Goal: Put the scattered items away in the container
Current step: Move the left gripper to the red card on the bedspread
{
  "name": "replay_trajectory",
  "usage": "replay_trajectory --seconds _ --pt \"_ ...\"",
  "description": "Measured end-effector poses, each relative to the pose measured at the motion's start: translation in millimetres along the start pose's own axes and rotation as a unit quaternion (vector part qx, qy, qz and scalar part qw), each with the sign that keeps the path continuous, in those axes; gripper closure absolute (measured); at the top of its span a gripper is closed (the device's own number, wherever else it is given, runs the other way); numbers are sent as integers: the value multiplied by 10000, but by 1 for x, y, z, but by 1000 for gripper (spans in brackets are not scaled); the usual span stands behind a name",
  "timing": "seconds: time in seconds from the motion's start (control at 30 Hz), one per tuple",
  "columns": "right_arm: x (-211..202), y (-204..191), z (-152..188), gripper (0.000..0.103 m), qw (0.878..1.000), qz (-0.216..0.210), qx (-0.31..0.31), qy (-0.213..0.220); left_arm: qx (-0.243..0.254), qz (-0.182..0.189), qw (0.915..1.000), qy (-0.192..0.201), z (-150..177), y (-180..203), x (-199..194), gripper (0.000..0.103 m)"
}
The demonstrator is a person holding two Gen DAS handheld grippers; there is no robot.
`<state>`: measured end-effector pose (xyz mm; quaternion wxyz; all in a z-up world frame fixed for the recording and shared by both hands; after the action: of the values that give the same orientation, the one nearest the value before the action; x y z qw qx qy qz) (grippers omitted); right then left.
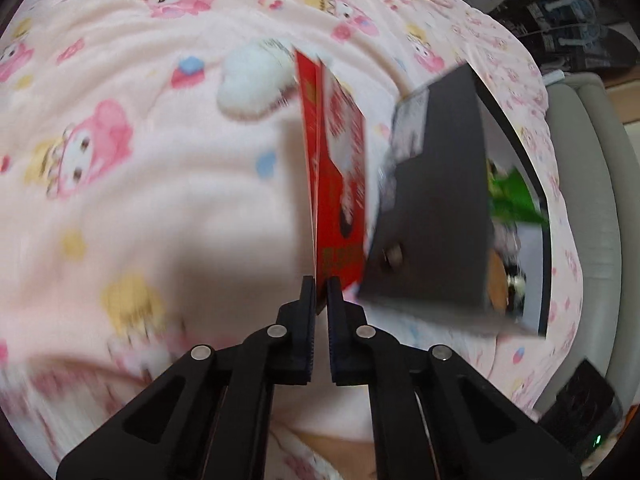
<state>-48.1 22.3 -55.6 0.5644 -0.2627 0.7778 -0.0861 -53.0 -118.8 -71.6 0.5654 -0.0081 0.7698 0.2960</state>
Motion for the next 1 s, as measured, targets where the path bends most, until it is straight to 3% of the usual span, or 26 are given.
replay_trajectory --seconds 0.27,0.37,0.47,0.53,0.57,0.67,0.77,0.87,1.0 --pt "-13 18 13 70 9984 -456 319 -19 104 31 9998 136 49 26 -20 103" --pt "-12 25 13 70 9964 -688 496 -88 118 168 9998 -43 61 29 -22 102" --pt "0 21 11 70 9947 -843 550 -223 102 196 9995 -212 62 25 -26 92" --pt "7 17 12 70 9937 -933 529 -316 168 93 9996 -188 55 21 -36 73" --pt "11 14 13 70 9932 -977 512 -364 206 69 9996 -162 51 21 -40 71" --pt "21 10 13 70 9915 -1078 540 -499 428 -176 9989 116 37 15 -62 71" --pt "31 6 9 70 9892 -1140 710 -586 480 -673 9961 323 -1 5 -57 71" --pt "42 -5 3 70 9869 -1279 755 -633 401 -1018 9939 96 -32 -14 -37 71" --pt "64 -13 -1 70 9870 -1112 820 -815 150 -1371 9903 -149 -63 -35 -4 71"
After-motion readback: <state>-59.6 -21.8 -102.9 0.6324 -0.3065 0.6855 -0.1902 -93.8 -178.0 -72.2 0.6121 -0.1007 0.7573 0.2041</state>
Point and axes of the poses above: each gripper's, at about its wrist camera, not at the fingertips, and x roughly the way its jaws point, y to its right, z to its underside, the point moved 1 cm from there along x, roughly the way its jaws point, and after that the axes turned 10 degrees about x, right-handed, at the moved point
